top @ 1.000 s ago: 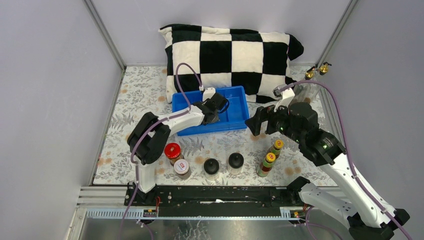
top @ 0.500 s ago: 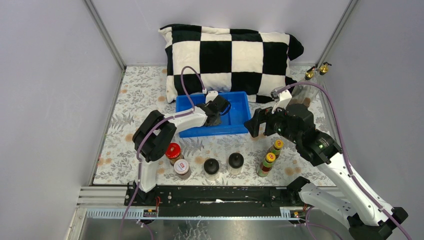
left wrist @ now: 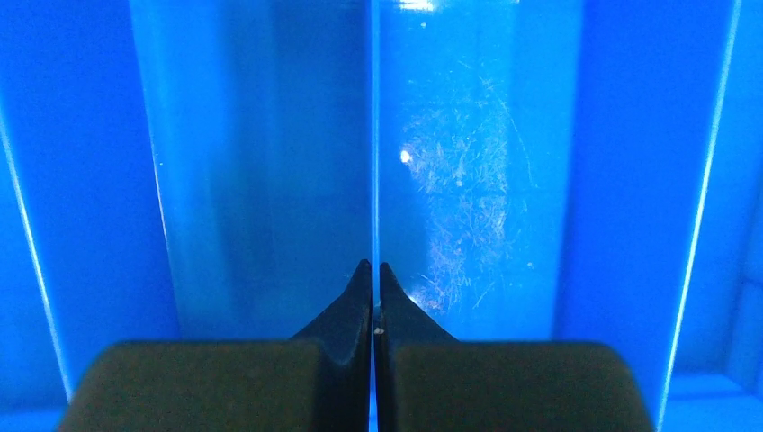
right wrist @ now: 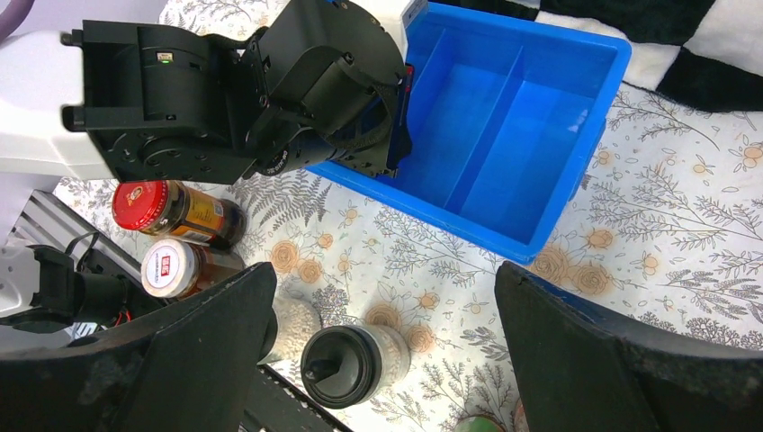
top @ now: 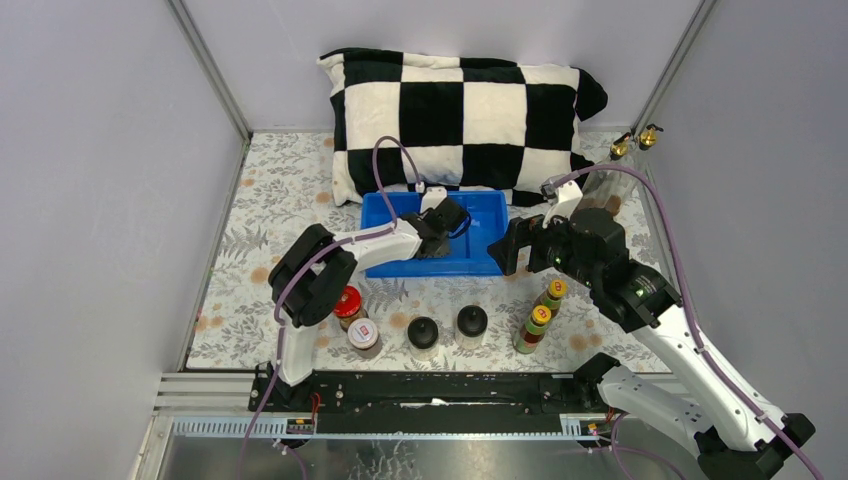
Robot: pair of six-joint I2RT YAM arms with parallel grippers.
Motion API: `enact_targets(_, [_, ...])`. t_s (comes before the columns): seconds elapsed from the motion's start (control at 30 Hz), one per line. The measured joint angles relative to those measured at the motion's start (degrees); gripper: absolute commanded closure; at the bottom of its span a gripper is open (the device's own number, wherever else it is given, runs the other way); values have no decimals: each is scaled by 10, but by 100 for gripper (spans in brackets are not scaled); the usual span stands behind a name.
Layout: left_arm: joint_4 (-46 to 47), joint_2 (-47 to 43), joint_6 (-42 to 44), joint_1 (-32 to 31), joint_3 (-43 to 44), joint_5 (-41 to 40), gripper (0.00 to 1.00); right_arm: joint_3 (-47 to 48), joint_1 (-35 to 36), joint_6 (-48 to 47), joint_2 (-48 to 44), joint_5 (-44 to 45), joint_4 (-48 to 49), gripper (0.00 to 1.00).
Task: Organize the condiment bottles
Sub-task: Place the storage box at the center of the board.
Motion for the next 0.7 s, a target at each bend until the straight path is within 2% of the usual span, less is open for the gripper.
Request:
enact_targets(0.13, [-1,0,0,-4,1,0,100,-2,0,2,0,0,1,0])
enact_targets(0.17, [-1,1,0,-4,2,0,96,-2,0,2,0,0,1,0])
enact_targets(0.2, [-3,2,0,-4,3,0,88,-3,0,2,0,0,2,0])
enact_targets(0.33, [-4,3,-4,-4,10,0,66,-8,0,2,-1,0,2,0])
enact_targets(0.43, [-5,3,-5,-3,20,-1,59,-10,0,2,-1,0,3,0])
enact_targets(0.6, [-9,1,-1,-3,38,-4,39,-14,0,2,-1,0,8,0])
enact_targets(0.67, [-12,-6,5,-3,41,-7,28,-14,0,2,-1,0,9,1])
enact_targets(0.7, [-13,-12,9,-4,41,-9,13,-14,0,2,-1,0,10,0])
